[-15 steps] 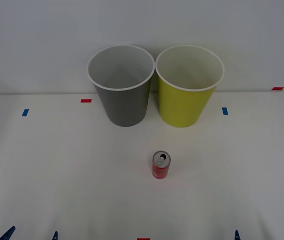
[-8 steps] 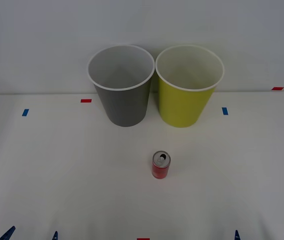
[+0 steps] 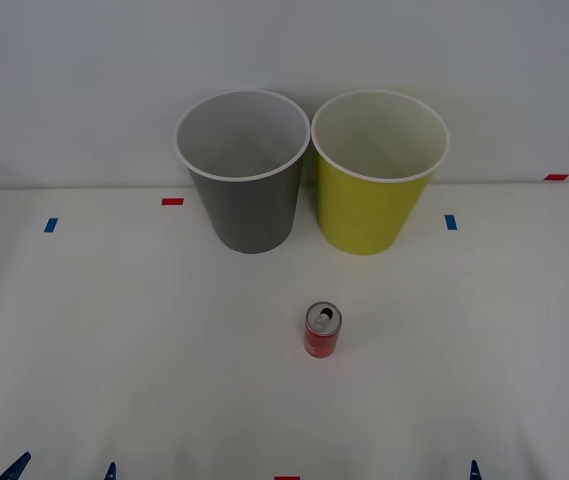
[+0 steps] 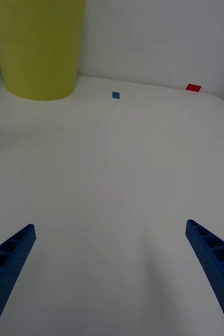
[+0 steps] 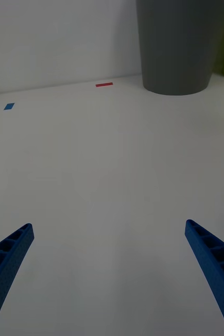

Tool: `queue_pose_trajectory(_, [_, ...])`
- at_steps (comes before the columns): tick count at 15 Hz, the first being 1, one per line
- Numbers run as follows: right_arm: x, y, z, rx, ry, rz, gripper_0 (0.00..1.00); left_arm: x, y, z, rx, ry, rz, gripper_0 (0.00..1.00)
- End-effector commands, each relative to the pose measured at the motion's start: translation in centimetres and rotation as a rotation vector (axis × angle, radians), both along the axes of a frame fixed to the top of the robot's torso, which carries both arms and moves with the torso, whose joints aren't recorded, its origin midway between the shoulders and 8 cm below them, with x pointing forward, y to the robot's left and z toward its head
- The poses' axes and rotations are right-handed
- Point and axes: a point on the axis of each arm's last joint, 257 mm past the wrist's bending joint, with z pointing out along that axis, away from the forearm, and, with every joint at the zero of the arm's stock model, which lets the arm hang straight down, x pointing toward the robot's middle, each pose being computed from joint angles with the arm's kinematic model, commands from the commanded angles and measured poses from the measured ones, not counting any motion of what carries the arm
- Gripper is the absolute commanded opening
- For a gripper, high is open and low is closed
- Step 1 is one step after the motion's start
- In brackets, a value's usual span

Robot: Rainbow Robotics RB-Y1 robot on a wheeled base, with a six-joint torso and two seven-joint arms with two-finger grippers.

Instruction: Put cans in the gray bin and PET bottles in the light green bin.

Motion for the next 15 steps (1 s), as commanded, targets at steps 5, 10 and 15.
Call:
queue_pose_trajectory(5, [0.0, 0.0, 0.0, 0.0, 0.0, 0.0, 1.0, 0.3, -0.8, -0.9, 0.046, 0.002, -0.071, 1.0])
queue_pose_trajectory(10, [0.0, 0.0, 0.0, 0.0, 0.0, 0.0, 1.0, 4.1, -3.1, 1.1, 0.073, -0.079, -0.241, 1.0])
queue_pose_trajectory(15, [0.0, 0.0, 0.0, 0.0, 0.0, 0.0, 1.0, 5.9, -6.0, 2.3, 0.073, -0.123, -0.371, 1.0])
